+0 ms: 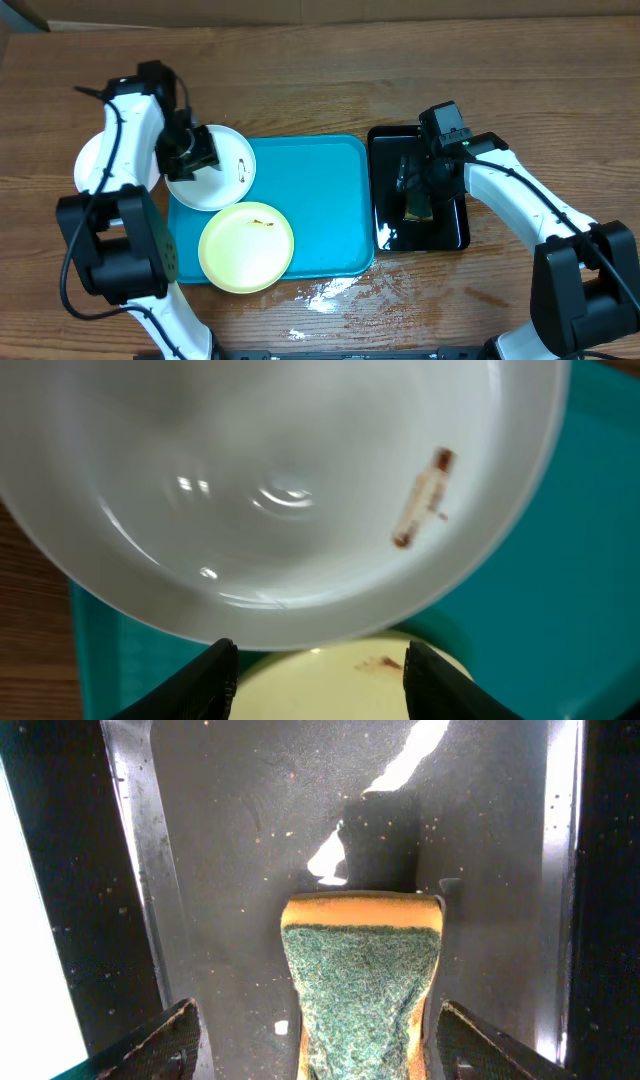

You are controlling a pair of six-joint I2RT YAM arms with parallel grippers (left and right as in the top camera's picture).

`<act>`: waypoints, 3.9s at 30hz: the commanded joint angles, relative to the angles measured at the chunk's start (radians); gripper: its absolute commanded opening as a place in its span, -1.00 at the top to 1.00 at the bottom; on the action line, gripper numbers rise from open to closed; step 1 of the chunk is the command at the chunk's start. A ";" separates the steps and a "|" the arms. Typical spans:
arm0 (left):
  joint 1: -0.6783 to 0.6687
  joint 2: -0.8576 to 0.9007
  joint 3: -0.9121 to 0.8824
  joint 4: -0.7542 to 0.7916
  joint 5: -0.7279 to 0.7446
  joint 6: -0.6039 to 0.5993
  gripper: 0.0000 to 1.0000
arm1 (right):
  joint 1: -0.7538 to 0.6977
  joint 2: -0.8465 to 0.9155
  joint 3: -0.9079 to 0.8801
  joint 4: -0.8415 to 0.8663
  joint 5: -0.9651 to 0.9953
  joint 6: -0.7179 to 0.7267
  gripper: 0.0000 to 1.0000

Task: Clean dirty plates on tray and stack at the side
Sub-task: 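Move the left gripper to the yellow plate on the tray, then grasp the yellow plate rim with the left gripper and slide it right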

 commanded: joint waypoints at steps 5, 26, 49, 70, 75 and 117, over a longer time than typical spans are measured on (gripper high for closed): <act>-0.197 -0.227 -0.032 -0.127 0.037 -0.035 -0.12 | 0.002 0.003 -0.003 -0.010 0.010 0.004 -0.54; -0.242 -0.692 -0.736 0.041 -0.113 -0.383 -0.35 | 0.002 0.003 -0.003 -0.034 0.010 0.004 -0.62; -0.230 -0.530 -0.860 0.365 0.039 -0.299 -0.02 | 0.002 0.003 -0.003 -0.035 0.010 0.004 -0.64; -0.164 -0.533 -0.393 -0.079 -0.373 -0.316 -0.47 | 0.002 0.003 -0.003 -0.033 0.010 0.004 -0.66; -0.096 -0.534 -0.486 -0.035 -0.365 -0.384 -0.63 | 0.002 0.003 -0.003 -0.034 0.010 0.000 -0.66; -0.141 -0.533 -0.805 0.521 0.255 -0.095 -0.24 | 0.002 0.003 -0.003 -0.036 0.010 0.000 -0.69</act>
